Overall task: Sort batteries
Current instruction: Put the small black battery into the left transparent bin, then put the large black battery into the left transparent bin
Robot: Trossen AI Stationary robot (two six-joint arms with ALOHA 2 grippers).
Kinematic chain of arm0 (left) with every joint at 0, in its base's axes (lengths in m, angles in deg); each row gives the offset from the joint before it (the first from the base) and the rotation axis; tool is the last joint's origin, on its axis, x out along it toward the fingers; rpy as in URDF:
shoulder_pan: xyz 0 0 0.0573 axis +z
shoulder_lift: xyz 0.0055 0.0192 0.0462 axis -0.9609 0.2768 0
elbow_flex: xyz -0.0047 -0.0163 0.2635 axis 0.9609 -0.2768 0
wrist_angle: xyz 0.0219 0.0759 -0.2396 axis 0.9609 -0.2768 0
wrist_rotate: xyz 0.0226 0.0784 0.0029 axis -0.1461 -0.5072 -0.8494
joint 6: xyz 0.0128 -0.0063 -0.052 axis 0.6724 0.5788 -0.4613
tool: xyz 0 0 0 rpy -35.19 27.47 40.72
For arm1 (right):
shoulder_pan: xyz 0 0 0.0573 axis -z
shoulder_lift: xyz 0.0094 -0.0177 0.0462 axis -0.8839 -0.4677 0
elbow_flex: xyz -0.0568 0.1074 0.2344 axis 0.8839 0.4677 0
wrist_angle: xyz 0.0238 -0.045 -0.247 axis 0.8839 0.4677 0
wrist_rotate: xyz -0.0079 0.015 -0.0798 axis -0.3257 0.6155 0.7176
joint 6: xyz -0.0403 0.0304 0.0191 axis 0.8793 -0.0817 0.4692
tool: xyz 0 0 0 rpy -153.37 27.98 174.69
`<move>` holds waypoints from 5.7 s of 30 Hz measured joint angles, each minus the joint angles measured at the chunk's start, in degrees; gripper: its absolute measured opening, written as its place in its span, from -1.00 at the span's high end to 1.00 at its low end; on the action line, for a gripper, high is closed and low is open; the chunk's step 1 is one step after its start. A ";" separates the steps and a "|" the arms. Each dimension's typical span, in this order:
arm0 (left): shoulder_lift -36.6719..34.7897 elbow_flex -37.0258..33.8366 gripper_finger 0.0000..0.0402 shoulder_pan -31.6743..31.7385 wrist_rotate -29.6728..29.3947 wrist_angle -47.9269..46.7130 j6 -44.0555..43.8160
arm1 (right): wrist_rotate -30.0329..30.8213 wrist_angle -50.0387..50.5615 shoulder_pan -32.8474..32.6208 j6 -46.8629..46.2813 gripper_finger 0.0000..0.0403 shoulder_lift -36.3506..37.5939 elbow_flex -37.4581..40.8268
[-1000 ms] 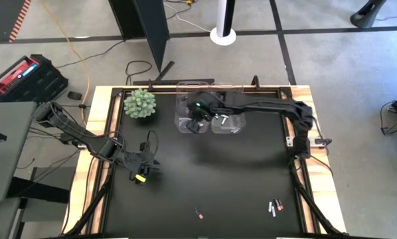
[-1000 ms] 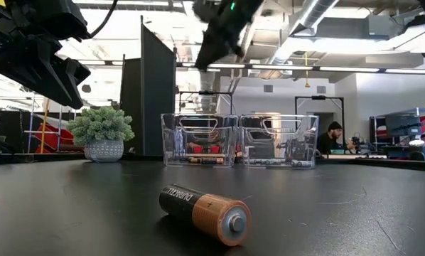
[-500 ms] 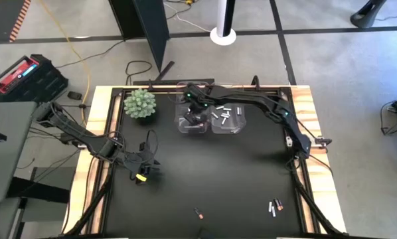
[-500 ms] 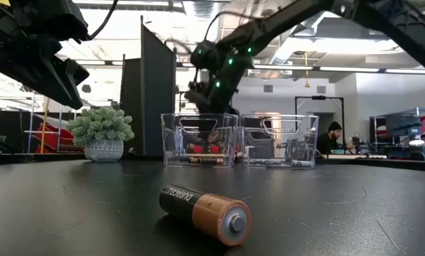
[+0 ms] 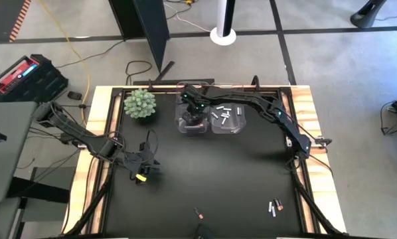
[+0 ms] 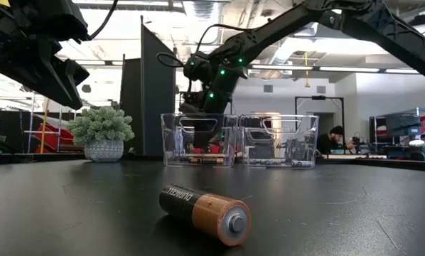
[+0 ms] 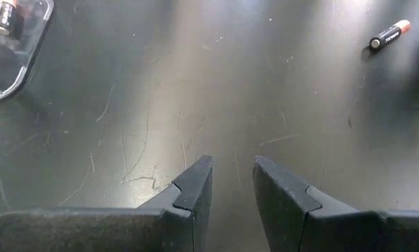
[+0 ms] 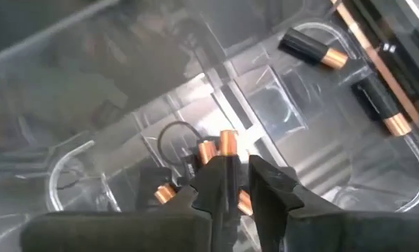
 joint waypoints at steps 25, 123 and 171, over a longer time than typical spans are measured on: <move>0.00 0.00 0.51 0.00 0.00 0.07 0.07 | 0.05 1.38 0.20 0.37 0.43 0.00 -0.24; 53.61 55.21 0.21 -3.13 7.43 -8.92 21.12 | 18.24 20.16 -78.89 -92.59 0.47 30.40 33.55; 69.93 59.20 0.80 -4.15 15.76 -2.64 25.79 | 20.14 19.78 -81.70 -91.02 0.47 30.47 33.55</move>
